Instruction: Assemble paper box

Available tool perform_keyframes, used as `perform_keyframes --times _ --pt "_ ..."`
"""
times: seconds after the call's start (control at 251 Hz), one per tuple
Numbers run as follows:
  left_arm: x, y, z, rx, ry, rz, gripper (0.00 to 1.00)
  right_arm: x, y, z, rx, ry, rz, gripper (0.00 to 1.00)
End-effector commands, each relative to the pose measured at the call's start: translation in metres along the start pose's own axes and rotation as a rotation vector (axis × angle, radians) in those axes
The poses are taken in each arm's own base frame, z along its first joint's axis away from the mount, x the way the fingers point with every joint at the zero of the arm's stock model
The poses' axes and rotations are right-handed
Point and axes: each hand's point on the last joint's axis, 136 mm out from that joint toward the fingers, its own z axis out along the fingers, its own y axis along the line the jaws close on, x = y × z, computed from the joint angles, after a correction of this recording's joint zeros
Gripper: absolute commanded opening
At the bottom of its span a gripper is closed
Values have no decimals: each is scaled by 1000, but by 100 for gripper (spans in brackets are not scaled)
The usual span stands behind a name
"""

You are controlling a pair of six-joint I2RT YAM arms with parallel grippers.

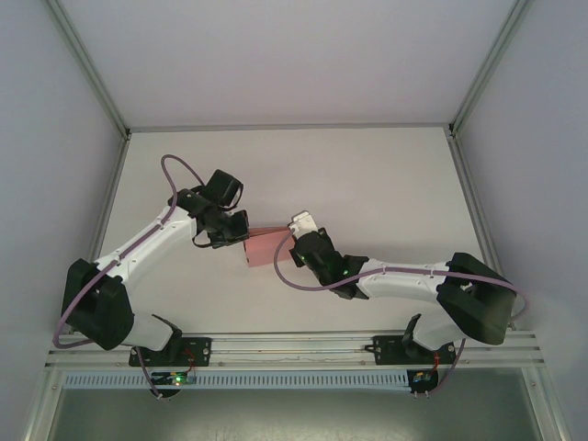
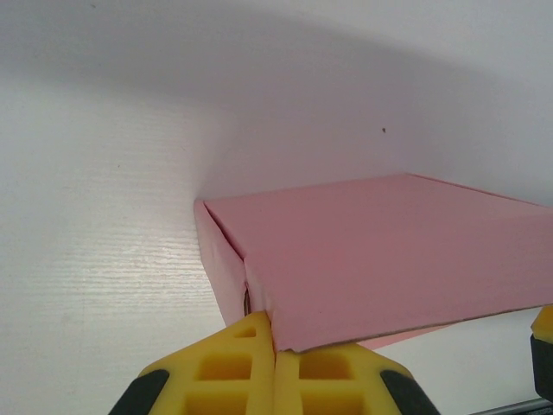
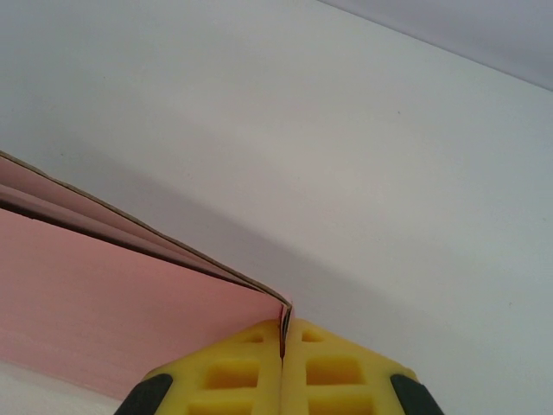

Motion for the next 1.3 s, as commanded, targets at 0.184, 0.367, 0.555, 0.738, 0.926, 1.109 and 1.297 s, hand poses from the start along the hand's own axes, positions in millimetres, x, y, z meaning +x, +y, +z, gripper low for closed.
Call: perform_keyframes --times 0.184,0.367,0.555,0.738,0.926,1.109,1.297 --pt "28 36 44 -113 -35 229 0 41 8 -1 -34 100 -57 0" --pt "39 51 56 -156 -203 272 0 30 11 -6 -68 73 16 2" --pt "47 58 58 -112 -294 296 0 -5 9 -20 -170 10 170 23" --pt "45 54 50 -97 -359 350 0 -33 -9 -34 -231 -80 356 60" --pt "46 50 53 -104 -358 369 0 -47 -27 -32 -226 -149 496 84" --pt "47 46 53 -118 -360 398 0 -19 -14 -6 -241 31 516 81" --pt "53 45 51 -97 -351 408 4 49 -3 6 -229 209 582 65"
